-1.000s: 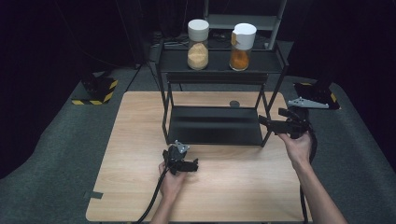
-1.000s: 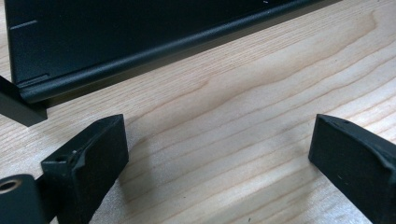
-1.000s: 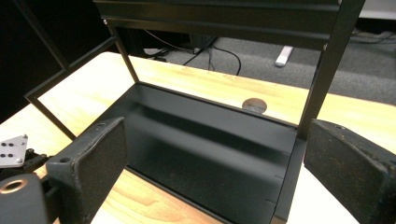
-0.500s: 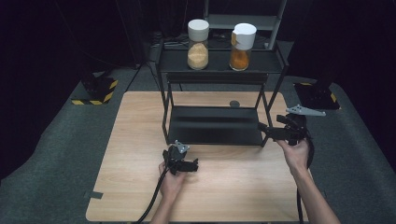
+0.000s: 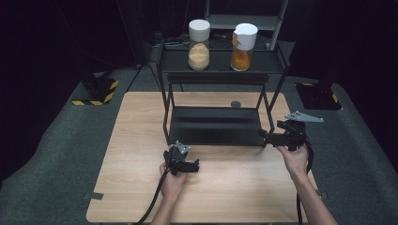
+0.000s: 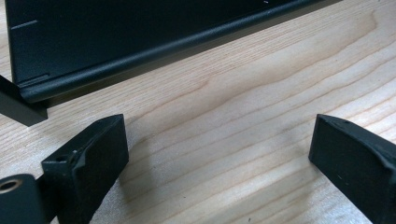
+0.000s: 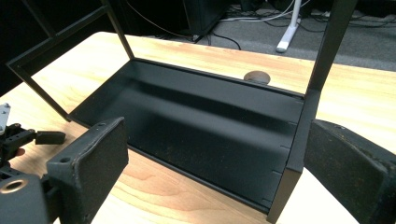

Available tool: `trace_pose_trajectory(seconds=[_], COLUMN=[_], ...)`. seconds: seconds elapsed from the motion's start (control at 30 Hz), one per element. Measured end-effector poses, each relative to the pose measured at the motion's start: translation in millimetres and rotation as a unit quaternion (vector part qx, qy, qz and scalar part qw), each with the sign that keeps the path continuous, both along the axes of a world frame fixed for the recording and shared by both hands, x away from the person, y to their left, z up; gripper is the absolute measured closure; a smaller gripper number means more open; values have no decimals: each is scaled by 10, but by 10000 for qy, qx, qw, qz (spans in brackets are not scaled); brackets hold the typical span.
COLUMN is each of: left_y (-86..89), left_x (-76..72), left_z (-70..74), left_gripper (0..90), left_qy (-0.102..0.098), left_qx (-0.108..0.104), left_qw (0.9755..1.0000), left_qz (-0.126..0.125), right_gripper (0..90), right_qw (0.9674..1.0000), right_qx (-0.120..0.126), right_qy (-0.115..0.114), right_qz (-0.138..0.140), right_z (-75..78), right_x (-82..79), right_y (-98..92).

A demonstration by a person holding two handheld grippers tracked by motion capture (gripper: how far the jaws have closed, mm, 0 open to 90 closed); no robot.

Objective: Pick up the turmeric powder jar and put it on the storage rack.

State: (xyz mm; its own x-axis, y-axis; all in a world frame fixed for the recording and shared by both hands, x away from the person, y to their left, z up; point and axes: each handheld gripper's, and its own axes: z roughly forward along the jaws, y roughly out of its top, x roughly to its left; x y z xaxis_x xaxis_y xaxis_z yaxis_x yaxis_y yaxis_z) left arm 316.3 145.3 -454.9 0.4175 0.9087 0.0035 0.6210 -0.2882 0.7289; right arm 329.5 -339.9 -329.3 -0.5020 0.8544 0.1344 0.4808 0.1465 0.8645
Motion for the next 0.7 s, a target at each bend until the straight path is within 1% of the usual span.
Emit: trace_pose_trajectory(seconds=[0.33,0.5,0.57,0.7], left_y=[0,-1,-1,-1], left_x=[0,0,0,-1], left_z=[0,0,0,0], left_gripper=[48,48,48,48], left_qy=[0,-1,-1,-1], left_qx=[1,1,1,1], left_qw=[10000,10000,10000,10000], left_qz=[0,1,2,3], right_gripper=[60,59,59,59], right_qw=[10000,10000,9999,9999], right_qx=[-18,27,21,-19], right_qy=[57,51,36,78], right_qz=[-9,72,99,117], right_z=[-121,-211,-253,-313], right_x=[-19,-34,-46,-53], right_y=[11,-5,-7,14])
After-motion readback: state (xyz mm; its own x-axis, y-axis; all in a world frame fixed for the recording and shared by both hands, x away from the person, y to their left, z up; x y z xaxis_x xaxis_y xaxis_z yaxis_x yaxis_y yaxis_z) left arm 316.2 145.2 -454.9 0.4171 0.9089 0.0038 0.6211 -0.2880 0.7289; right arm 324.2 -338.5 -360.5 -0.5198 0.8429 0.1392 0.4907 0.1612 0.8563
